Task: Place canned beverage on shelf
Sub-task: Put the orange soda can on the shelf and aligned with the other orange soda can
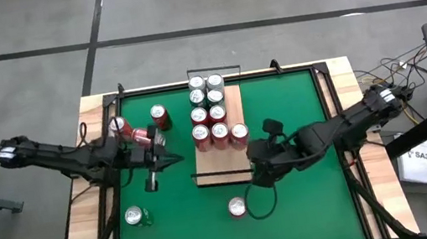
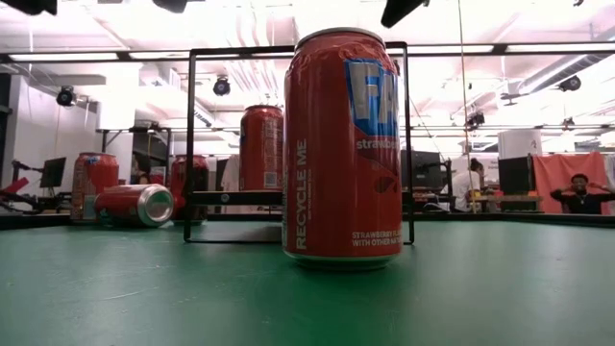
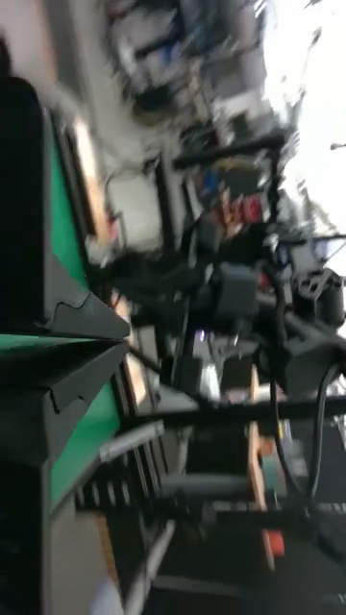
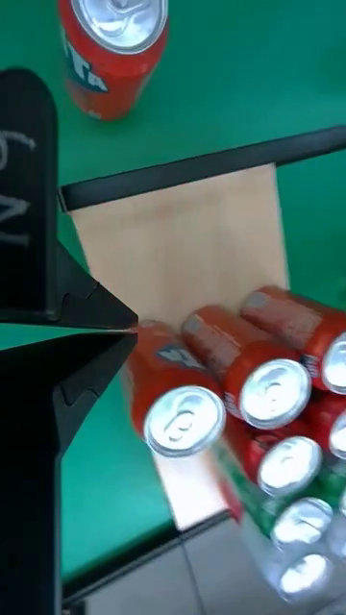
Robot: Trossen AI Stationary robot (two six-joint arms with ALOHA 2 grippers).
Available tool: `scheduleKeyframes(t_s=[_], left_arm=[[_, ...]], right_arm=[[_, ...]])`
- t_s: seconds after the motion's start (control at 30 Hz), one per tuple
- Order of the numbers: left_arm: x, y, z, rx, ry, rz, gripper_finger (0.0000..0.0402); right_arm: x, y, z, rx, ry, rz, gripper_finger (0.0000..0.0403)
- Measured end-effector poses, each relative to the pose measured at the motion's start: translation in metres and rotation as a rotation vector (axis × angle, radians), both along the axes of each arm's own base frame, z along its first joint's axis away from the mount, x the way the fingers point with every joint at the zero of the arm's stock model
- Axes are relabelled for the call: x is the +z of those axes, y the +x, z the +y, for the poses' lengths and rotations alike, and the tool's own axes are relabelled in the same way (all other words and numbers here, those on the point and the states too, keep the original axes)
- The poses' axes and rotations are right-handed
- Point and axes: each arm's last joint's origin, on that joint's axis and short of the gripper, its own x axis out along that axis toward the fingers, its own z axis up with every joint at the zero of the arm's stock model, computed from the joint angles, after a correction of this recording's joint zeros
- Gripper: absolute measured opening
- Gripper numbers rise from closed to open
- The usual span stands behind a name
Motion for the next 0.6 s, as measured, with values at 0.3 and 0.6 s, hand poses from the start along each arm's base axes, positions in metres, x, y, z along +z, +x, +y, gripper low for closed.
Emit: scheduleKeyframes(t_s=[0.3,0.6], left_arm=[[0.009,0.004,-0.020,0.083,-0.234,0.187,0.0000],[0.003,0.000,-0.022,0.334,-0.448,0.652,0.0000]], right_arm=[[-0.003,-0.006,0.000,0.184,-0.070,-0.190,0.0009],[-0.013,-0.025,-0.007,0.249,-0.095,-0.276,0.0009]])
